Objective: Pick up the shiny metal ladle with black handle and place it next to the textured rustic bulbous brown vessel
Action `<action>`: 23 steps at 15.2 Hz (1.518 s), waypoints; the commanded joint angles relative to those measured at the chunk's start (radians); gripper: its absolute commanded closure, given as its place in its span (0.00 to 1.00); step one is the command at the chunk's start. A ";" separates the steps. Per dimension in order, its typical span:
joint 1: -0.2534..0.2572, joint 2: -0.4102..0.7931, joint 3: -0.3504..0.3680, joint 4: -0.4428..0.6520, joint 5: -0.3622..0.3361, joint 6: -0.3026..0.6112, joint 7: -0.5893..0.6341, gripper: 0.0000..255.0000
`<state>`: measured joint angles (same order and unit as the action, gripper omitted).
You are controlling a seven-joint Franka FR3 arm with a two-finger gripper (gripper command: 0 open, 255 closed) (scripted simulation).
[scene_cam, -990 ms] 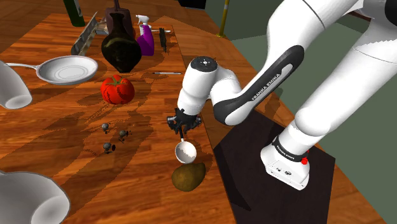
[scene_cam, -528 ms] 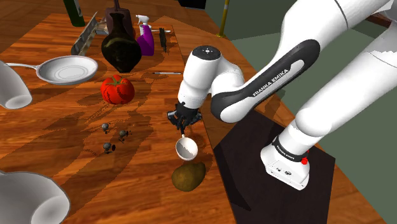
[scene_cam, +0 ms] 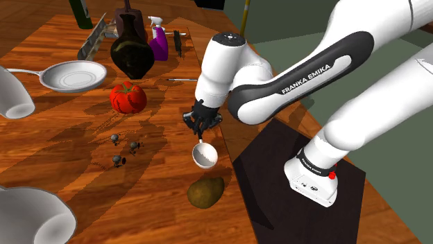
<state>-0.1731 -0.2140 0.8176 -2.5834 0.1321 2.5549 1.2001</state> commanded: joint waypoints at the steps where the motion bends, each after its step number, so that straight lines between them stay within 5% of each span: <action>1: 0.015 -0.030 -0.017 0.012 0.028 -0.037 -0.024 1.00; 23: 0.082 -0.232 -0.148 0.172 0.113 -0.384 -0.117 1.00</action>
<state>-0.0933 -0.4397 0.6748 -2.4163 0.2440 2.1833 1.0852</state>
